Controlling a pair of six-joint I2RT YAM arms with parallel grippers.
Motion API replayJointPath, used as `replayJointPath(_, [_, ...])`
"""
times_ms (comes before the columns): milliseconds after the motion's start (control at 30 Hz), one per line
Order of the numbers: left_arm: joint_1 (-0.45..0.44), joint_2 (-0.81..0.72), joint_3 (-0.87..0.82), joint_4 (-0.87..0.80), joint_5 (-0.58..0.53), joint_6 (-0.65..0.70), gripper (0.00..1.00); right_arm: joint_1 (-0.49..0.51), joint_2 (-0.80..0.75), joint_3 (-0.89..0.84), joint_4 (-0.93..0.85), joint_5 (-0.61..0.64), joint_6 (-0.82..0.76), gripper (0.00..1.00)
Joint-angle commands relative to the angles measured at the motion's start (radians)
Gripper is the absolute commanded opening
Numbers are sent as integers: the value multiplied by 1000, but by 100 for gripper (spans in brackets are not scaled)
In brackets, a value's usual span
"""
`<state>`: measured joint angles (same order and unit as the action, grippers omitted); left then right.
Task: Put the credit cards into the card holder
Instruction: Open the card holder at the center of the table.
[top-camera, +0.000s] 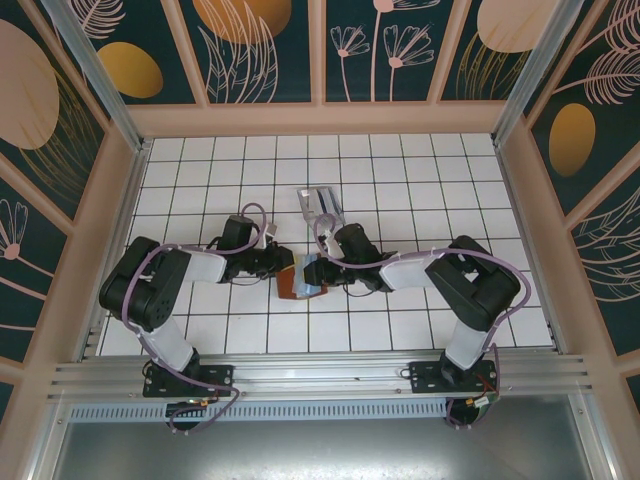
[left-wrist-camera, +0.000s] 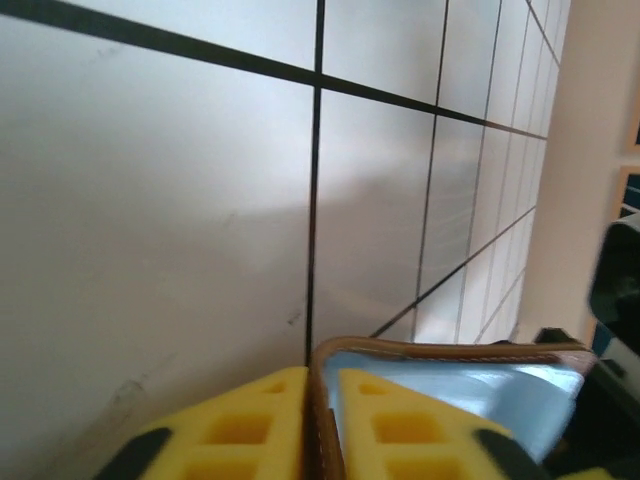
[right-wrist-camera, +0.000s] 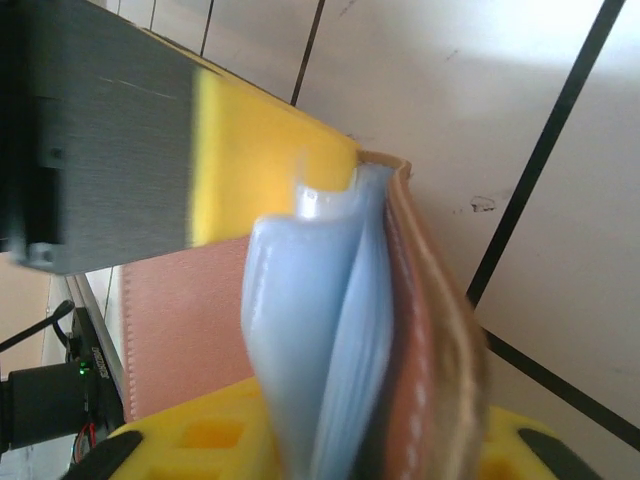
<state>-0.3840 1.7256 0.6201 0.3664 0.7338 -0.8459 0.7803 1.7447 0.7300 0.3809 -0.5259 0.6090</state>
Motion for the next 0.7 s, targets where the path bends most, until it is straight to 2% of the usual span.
replayJointPath(0, [-1, 15, 15, -34, -33, 54, 9, -8, -8, -14, 69, -9, -1, 32])
replayJointPath(100, [-1, 18, 11, -48, -49, 63, 4, -18, -24, -36, 85, -2, 12, 35])
replayJointPath(267, [-1, 32, 10, -48, -54, 70, 3, -31, -43, -59, 83, 26, 24, 41])
replayJointPath(333, [-1, 34, 9, -46, -57, 69, 4, -36, -51, -63, 86, 24, 25, 36])
replayJointPath(400, [-1, 35, 7, -39, -57, 67, 10, -37, -49, -50, 56, 33, 10, 29])
replayJointPath(433, [0, 36, 9, -41, -56, 65, 18, -36, -47, -40, 22, 48, -2, 28])
replayJointPath(533, [15, 21, 3, -11, -32, 38, 30, -35, -58, -39, -12, 74, -14, 28])
replayJointPath(667, [48, -4, 2, -23, -45, 39, 37, -36, -78, -47, -35, 103, -22, 30])
